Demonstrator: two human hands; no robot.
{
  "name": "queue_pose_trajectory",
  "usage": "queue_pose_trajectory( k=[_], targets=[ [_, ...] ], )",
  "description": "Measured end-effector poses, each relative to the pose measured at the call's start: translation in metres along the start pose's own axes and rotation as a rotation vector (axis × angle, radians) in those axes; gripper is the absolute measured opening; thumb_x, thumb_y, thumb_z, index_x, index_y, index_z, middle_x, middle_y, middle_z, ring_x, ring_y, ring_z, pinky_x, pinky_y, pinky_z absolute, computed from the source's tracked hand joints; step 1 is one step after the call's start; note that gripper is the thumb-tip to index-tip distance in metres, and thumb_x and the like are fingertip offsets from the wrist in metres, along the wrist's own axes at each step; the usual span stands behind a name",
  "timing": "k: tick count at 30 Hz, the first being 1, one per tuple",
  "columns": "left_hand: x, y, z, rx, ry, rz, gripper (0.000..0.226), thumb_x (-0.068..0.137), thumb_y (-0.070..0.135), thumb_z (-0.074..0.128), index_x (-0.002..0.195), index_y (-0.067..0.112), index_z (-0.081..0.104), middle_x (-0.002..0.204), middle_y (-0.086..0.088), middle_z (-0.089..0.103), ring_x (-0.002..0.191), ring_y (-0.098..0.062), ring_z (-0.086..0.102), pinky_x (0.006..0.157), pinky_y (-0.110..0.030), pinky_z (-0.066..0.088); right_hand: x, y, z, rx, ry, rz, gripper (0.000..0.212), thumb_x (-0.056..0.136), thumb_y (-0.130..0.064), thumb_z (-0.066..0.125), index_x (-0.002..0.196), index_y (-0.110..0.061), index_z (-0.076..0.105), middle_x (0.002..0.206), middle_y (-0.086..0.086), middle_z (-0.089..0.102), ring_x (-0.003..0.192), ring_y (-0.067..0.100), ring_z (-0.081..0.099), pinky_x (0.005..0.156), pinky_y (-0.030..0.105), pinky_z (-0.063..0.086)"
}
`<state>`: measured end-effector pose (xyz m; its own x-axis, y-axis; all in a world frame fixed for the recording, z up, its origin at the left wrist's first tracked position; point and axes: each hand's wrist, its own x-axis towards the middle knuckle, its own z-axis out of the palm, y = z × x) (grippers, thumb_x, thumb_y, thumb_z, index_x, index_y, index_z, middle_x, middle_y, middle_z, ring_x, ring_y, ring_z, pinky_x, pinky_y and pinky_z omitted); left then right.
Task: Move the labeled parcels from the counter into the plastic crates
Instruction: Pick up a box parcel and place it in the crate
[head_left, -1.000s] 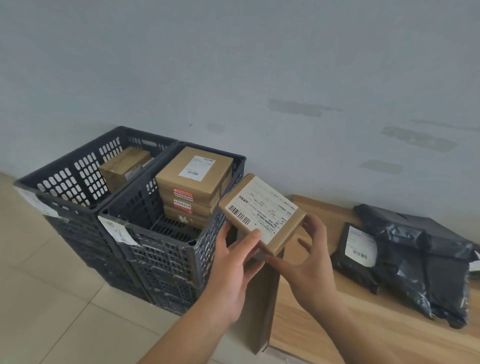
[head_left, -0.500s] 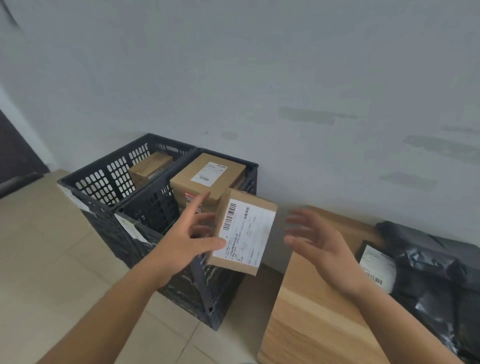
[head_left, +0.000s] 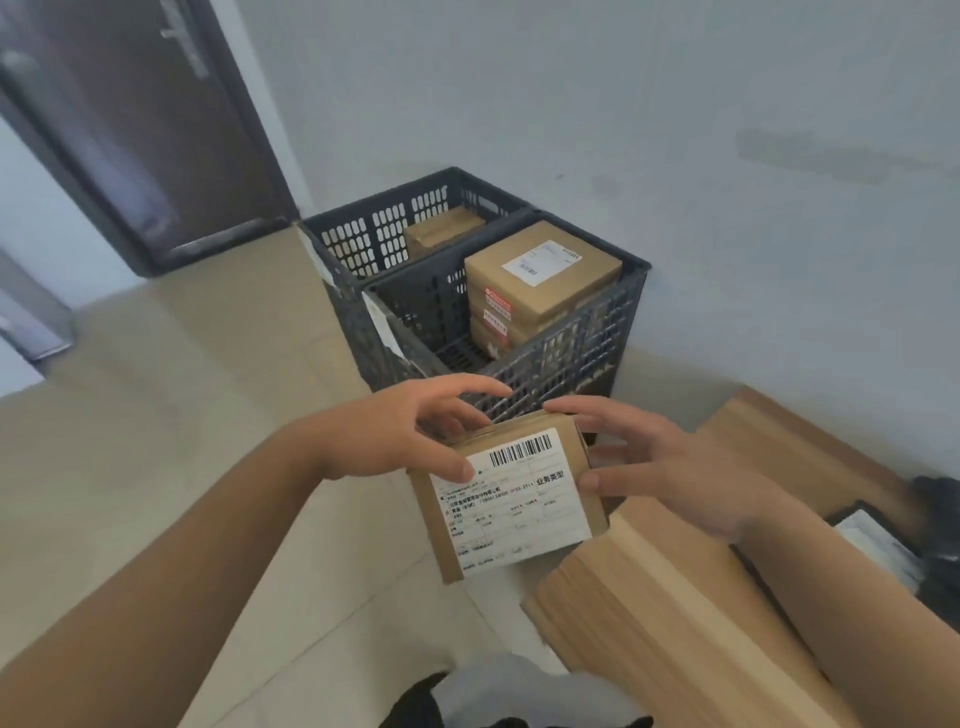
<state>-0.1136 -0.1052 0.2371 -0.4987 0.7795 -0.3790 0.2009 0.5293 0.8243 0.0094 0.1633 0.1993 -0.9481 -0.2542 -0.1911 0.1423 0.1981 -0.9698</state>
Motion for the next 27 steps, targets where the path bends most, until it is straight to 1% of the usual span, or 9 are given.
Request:
queue_pose_trajectory(
  k=[3, 6, 9, 12, 14, 17, 20, 24, 27],
  targets=[
    [-0.022, -0.013, 0.015, -0.100, 0.112, -0.059, 0.074, 0.074, 0.040, 0.083, 0.136, 0.062, 0.048, 0.138, 0.017, 0.063, 0.119, -0.006, 0.065, 0.104, -0.040, 0.056, 0.007, 0.011, 0.009, 0.097, -0.036, 0.007, 0.061, 0.071, -0.036, 0.083, 0.128, -0.046, 0.066, 0.130, -0.005, 0.071, 0.120, 0.023, 0.069, 0.097, 0.047, 0.056],
    [-0.049, -0.031, 0.035, -0.236, 0.356, -0.079, 0.074, 0.069, 0.059, 0.079, 0.135, 0.070, 0.045, 0.147, 0.029, 0.050, 0.130, 0.009, 0.052, 0.116, -0.039, 0.045, 0.012, 0.019, 0.014, 0.216, -0.027, 0.017, 0.060, 0.069, -0.031, 0.086, 0.127, -0.037, 0.070, 0.128, 0.003, 0.072, 0.118, 0.029, 0.070, 0.095, 0.048, 0.060],
    [-0.074, -0.050, 0.062, -0.437, 0.523, -0.077, 0.077, 0.070, 0.059, 0.081, 0.139, 0.063, 0.046, 0.152, 0.021, 0.050, 0.137, -0.003, 0.053, 0.117, -0.047, 0.041, 0.018, 0.026, 0.016, 0.341, 0.008, 0.032, 0.056, 0.077, -0.017, 0.080, 0.130, -0.029, 0.069, 0.130, 0.012, 0.071, 0.118, 0.035, 0.070, 0.097, 0.054, 0.059],
    [-0.091, -0.063, 0.088, -0.553, 0.559, -0.038, 0.079, 0.077, 0.049, 0.082, 0.149, 0.046, 0.047, 0.154, 0.009, 0.054, 0.137, -0.021, 0.057, 0.113, -0.058, 0.043, 0.025, 0.031, 0.022, 0.399, -0.008, 0.049, 0.055, 0.079, -0.016, 0.077, 0.133, -0.025, 0.068, 0.130, 0.015, 0.071, 0.119, 0.038, 0.069, 0.099, 0.058, 0.056],
    [-0.098, -0.067, 0.102, -0.618, 0.609, -0.039, 0.083, 0.075, 0.054, 0.086, 0.149, 0.044, 0.049, 0.152, 0.006, 0.056, 0.135, -0.025, 0.059, 0.111, -0.060, 0.045, 0.027, 0.035, 0.029, 0.432, -0.020, 0.060, 0.057, 0.079, -0.017, 0.078, 0.134, -0.024, 0.067, 0.130, 0.017, 0.070, 0.119, 0.040, 0.068, 0.100, 0.060, 0.055],
    [-0.107, -0.075, 0.110, -0.665, 0.637, -0.065, 0.087, 0.069, 0.059, 0.089, 0.146, 0.045, 0.051, 0.149, 0.005, 0.059, 0.134, -0.026, 0.060, 0.112, -0.060, 0.045, 0.029, 0.042, 0.042, 0.467, -0.052, 0.064, 0.061, 0.077, -0.019, 0.083, 0.136, -0.022, 0.066, 0.130, 0.018, 0.070, 0.119, 0.042, 0.068, 0.097, 0.058, 0.056],
    [-0.112, -0.088, 0.103, -0.662, 0.644, -0.069, 0.081, 0.072, 0.050, 0.086, 0.146, 0.045, 0.052, 0.148, 0.005, 0.060, 0.133, -0.026, 0.061, 0.113, -0.058, 0.043, 0.034, 0.045, 0.059, 0.478, -0.056, 0.067, 0.061, 0.079, -0.022, 0.082, 0.137, -0.023, 0.065, 0.131, 0.019, 0.069, 0.119, 0.042, 0.068, 0.095, 0.059, 0.057],
    [-0.116, -0.106, 0.083, -0.632, 0.633, -0.053, 0.072, 0.073, 0.043, 0.083, 0.140, 0.050, 0.056, 0.145, 0.010, 0.063, 0.129, -0.022, 0.064, 0.109, -0.052, 0.046, 0.042, 0.042, 0.081, 0.479, 0.006, 0.053, 0.058, 0.082, -0.022, 0.077, 0.138, -0.025, 0.065, 0.131, 0.018, 0.070, 0.118, 0.042, 0.068, 0.096, 0.061, 0.056],
    [-0.121, -0.123, 0.060, -0.637, 0.597, -0.020, 0.071, 0.074, 0.041, 0.083, 0.140, 0.047, 0.057, 0.145, 0.009, 0.063, 0.127, -0.024, 0.065, 0.105, -0.048, 0.048, 0.053, 0.035, 0.102, 0.476, 0.062, 0.063, 0.055, 0.081, -0.023, 0.077, 0.136, -0.028, 0.067, 0.131, 0.017, 0.070, 0.118, 0.043, 0.068, 0.098, 0.064, 0.054]
  ],
)
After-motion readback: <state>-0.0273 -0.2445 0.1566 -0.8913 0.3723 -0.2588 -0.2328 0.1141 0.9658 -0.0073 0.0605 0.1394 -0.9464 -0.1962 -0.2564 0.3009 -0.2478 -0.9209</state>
